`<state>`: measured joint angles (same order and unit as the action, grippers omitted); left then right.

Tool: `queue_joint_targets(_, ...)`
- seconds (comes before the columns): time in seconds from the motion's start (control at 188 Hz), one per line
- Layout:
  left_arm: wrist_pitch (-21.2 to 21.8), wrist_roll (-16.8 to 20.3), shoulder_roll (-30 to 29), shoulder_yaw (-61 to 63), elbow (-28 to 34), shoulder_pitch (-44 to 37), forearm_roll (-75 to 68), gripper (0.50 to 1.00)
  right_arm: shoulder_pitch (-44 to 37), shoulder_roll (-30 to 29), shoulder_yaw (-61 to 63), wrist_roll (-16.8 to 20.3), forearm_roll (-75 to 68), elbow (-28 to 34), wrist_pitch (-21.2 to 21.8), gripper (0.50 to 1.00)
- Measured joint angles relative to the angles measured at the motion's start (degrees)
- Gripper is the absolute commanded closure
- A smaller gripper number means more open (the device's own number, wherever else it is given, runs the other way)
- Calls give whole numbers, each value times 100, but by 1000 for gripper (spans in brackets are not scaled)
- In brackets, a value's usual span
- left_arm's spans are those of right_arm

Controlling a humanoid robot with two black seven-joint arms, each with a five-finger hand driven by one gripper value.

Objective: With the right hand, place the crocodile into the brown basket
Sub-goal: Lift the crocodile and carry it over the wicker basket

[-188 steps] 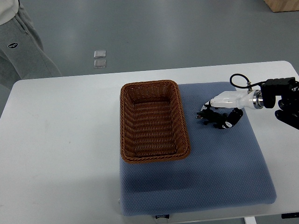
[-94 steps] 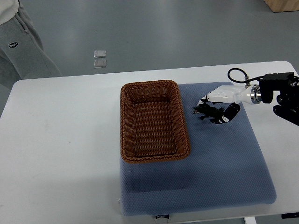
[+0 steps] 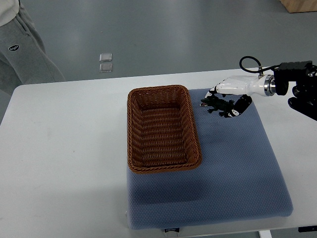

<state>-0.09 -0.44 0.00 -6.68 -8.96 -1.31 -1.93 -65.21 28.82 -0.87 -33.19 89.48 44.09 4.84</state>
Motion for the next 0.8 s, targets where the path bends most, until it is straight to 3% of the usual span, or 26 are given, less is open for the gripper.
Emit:
queue_joint_targets(0.35,0,0,0,0,0,-1,0,500,-490,-105,0,-60,-7,66,78,920)
queue_joint_targets(0.801,0,0,0,0,0,-1,0,500,-882,-1372,-9,-21,7,71,368,910)
